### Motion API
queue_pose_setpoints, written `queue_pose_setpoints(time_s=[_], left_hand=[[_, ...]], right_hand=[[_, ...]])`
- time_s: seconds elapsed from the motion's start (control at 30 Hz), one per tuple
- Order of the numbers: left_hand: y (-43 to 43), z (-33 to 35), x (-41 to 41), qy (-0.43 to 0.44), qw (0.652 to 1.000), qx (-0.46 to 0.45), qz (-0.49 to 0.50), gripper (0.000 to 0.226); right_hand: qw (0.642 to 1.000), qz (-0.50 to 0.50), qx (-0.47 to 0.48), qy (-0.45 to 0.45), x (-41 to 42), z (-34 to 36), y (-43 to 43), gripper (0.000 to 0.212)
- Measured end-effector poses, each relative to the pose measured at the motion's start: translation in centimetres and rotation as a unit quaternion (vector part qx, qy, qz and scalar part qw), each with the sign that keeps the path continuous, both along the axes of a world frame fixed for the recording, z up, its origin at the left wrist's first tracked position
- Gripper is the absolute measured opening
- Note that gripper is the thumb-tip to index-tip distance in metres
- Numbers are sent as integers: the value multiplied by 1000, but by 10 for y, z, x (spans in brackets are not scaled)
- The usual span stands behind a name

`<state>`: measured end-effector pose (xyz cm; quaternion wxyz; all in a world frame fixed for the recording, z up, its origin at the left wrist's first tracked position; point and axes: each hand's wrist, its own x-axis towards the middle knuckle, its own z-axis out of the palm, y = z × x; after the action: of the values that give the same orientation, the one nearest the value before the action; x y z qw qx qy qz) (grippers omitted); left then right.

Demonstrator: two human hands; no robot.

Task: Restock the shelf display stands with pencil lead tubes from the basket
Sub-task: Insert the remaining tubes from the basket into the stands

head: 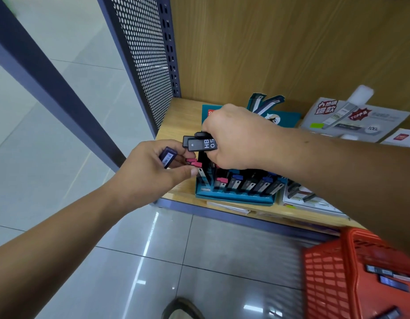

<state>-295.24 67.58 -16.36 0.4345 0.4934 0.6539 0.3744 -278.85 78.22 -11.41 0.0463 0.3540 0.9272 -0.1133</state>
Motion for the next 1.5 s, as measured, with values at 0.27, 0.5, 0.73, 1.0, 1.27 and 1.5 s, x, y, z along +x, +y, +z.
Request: queue_pose_setpoints(time_s=[0.27,0.5,0.73,1.0,1.27,1.5], left_hand=[[-2,3,3,-7,1000,-2,5,20],[-3,0,3,-40,998,-24,47,27],[-10,30,12,-3,991,6,131,8],[-6,123,91,-265,960,-66,59,21],[-16,174,211,-192,960,-169,-111,45],[0,178,323,78,948,-154,-268,14]], right_hand=[[998,31,8,-62,-3,5,0,21],[999,-15,-21,-27,-4,-4,6,24],[900,-188,-336,204,36,25,-10,28],[752,-265,-516,312,133,77,-60,31],[691,-375,-492,374,264,117,-102,34],[697,-403,-414,425,365,111,-104,30]])
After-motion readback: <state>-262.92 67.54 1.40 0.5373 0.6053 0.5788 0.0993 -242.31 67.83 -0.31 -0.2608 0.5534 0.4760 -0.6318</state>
